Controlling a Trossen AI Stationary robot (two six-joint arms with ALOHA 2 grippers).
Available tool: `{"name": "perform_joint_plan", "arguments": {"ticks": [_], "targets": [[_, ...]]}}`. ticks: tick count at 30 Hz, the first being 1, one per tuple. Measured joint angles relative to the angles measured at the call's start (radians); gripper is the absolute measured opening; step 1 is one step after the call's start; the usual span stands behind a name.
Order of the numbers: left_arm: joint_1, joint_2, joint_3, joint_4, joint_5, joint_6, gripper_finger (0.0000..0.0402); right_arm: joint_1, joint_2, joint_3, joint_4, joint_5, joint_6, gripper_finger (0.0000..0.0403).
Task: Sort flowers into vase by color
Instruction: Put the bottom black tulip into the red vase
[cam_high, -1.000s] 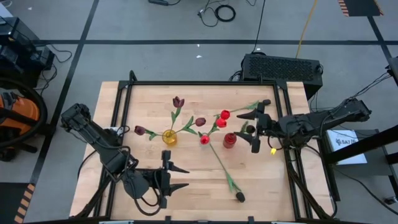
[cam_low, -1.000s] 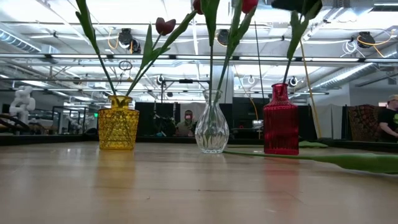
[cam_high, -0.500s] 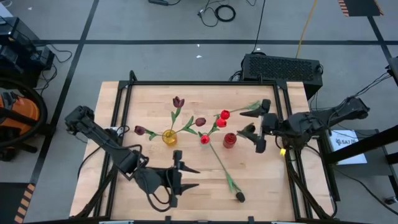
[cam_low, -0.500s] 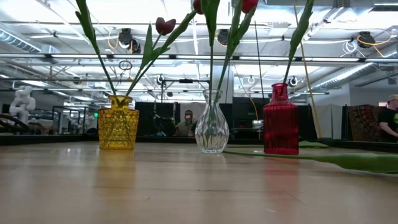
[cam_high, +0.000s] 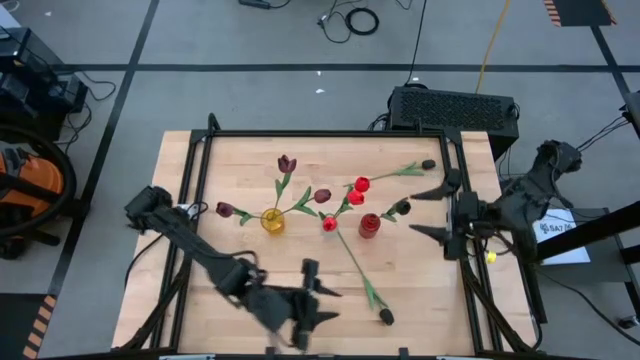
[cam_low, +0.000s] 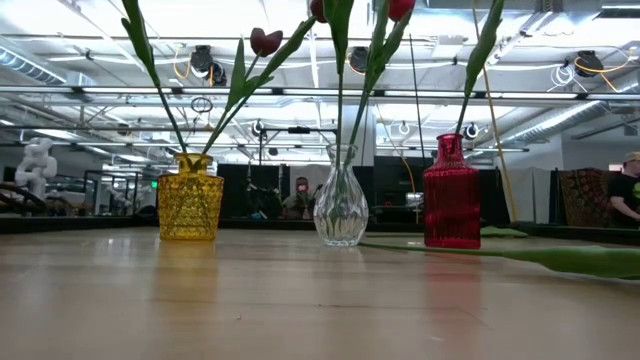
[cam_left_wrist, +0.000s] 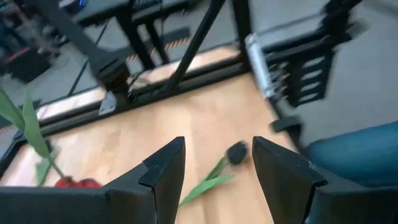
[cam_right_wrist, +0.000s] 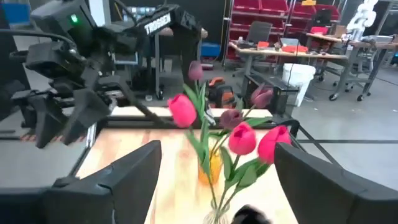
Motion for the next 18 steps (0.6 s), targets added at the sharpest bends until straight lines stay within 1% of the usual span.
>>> {"name": "perform_joint_plan", "arguments": {"ticks": [4,8,12,18], "targets": [[0.038,0.123,0.106,-0.078,0.0,0.009,0.0194,0.091,0.035,0.0,0.004,0.07,-0.005,0.0284],[0.045,0.239,0.18,-0.084,0.006,0.111,0.0194,0.156,0.046,0.0,0.083,0.094,-0.103,0.0271],[0.051,0.328,0.249,-0.098,0.037,0.179,0.0194,0.211,0.045,0.0,0.138,0.095,-0.144,0.0262],[0.071,0.394,0.264,-0.095,0.062,0.241,0.0192,0.273,0.043,0.0,0.136,0.099,-0.146,0.0258]]}}
